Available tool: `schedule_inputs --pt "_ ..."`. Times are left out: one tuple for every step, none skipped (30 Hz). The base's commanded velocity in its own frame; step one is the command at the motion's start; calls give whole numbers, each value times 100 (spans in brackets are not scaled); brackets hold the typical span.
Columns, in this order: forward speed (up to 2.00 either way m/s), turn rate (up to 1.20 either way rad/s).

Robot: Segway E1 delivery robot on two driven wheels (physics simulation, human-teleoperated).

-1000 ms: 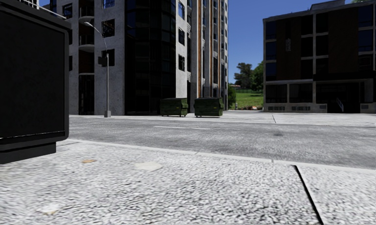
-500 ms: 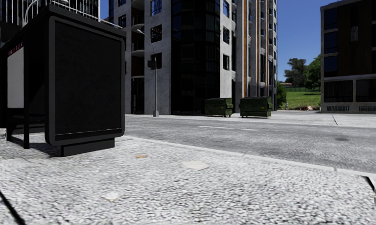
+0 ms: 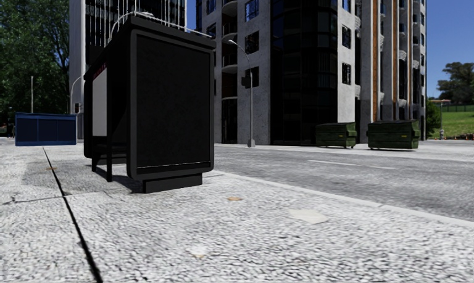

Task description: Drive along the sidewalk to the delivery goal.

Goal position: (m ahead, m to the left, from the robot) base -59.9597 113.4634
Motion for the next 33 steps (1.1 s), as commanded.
schedule_inputs --pt "46 59" --pt "48 59" --pt "49 59" --pt "49 59" --pt "49 59" --pt "49 59" --pt "49 59" --pt "49 59" --pt "49 59" --pt "49 59" --pt "49 60" --pt "49 62" --pt "49 64" --pt "49 64" --pt "49 65" --pt "50 65" --pt "50 66" --pt "50 66" --pt "50 66" --pt "50 66" --pt "50 66" --pt "50 66" --pt "50 66" --pt "50 66" --pt "50 67" --pt "50 67" --pt "50 67" --pt "50 67" --pt "50 67" --pt "50 67" --pt "50 67" --pt "50 67" --pt "51 67"
